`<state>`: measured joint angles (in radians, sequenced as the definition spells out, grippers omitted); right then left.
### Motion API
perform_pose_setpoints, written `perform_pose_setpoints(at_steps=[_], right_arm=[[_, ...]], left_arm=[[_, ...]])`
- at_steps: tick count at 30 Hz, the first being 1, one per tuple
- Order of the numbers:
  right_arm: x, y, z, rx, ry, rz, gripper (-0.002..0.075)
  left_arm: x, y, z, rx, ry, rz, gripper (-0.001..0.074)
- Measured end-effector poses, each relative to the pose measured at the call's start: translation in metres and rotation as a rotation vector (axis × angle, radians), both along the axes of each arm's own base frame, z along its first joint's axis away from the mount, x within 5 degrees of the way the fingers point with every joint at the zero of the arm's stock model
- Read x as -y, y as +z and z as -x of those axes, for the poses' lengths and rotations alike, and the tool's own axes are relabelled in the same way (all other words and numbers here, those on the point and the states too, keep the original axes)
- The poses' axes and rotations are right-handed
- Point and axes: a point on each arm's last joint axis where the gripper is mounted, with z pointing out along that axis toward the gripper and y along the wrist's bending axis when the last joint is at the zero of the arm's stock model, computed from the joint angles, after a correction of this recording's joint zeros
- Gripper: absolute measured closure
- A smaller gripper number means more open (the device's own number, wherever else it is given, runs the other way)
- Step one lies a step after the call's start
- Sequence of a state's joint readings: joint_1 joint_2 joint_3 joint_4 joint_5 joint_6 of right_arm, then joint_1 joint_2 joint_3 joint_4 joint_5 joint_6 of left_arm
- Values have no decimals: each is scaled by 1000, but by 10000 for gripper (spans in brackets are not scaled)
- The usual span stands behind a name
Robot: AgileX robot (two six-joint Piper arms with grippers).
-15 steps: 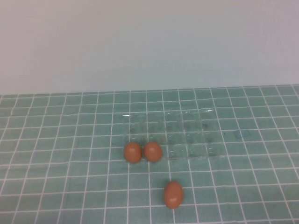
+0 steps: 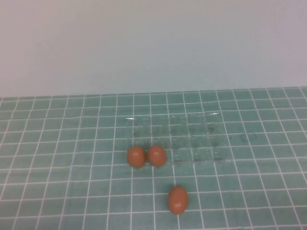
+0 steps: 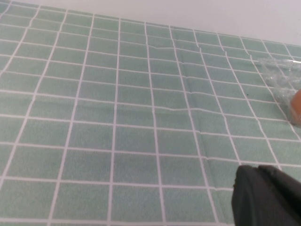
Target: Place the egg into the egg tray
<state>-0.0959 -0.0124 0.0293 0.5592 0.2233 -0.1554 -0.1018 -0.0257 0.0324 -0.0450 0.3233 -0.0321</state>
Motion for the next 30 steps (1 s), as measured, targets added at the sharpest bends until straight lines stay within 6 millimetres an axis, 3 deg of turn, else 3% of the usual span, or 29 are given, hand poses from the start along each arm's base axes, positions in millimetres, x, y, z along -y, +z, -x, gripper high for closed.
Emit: perform_pose_setpoints(at_steps=[8,13,20,30], right_arm=[[3,14,-1,135,-70,-389,727],[4,16,-2,155,-83,-440,727],[-5,17,0,122,45,-113,727],[-6,83,15,356,54,312,727]], left_arm=[[0,0,0,0,0,0,736],[0,0,0,0,0,0,736],[0,0,0,0,0,0,736],[0,0,0,0,0,0,736]])
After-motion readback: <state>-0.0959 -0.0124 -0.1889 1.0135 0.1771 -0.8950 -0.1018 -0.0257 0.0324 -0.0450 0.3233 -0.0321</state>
